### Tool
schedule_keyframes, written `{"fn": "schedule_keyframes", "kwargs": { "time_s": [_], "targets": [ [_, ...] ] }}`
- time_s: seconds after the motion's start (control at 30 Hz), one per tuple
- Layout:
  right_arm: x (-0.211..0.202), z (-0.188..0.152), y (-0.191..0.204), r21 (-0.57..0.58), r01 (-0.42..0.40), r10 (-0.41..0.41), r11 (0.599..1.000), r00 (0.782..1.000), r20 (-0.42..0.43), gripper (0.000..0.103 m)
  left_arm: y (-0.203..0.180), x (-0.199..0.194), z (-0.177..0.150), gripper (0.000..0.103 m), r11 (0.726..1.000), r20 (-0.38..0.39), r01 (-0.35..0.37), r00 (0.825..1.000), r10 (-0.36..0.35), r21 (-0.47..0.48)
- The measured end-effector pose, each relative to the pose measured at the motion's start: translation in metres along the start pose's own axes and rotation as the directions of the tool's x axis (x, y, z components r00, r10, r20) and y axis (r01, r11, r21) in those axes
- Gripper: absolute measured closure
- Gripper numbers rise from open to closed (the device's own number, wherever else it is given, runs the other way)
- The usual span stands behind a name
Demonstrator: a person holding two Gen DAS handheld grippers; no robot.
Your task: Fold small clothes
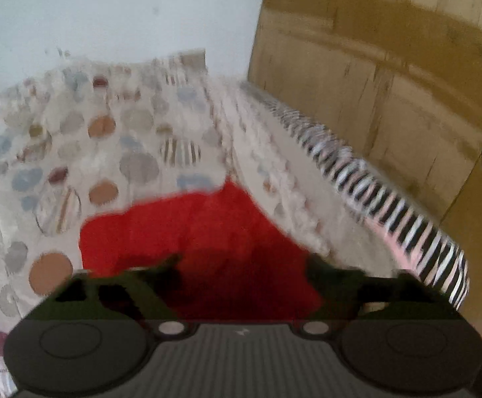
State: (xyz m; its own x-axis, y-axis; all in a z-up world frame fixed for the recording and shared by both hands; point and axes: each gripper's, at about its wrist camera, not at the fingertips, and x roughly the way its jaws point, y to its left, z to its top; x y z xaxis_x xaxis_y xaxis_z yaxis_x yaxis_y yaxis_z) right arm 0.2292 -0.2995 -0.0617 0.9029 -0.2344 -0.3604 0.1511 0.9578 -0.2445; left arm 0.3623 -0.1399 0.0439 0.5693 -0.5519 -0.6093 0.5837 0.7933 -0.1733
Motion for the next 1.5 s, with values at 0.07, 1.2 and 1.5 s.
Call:
{"fn": "schedule_keyframes", "kwargs": {
  "time_s": [0.07,1.2,1.5],
  "targets": [
    [0.003,0.000,0.000,0.008,0.001,-0.001,1.000,1.000,-0.004,0.001,0.000,-0.015,0.004,0.001,1.000,0.057,-0.006,0.998,0.006,0.006],
    [0.126,0.076,-0.096,0.849,-0.447,0.790,0.281,0.610,0.060,0.000,0.071,-0.057,-0.079,0.021,0.998,0.205,-0.051,0.977,0.055,-0.027],
    [0.187,0.091,-0.080,0.930,-0.282,0.810,0.234,0.586,-0.026,0.000,0.049,-0.062,-0.080,0.023,0.993,0.223,0.079,0.970,-0.096,0.084]
  ]
}}
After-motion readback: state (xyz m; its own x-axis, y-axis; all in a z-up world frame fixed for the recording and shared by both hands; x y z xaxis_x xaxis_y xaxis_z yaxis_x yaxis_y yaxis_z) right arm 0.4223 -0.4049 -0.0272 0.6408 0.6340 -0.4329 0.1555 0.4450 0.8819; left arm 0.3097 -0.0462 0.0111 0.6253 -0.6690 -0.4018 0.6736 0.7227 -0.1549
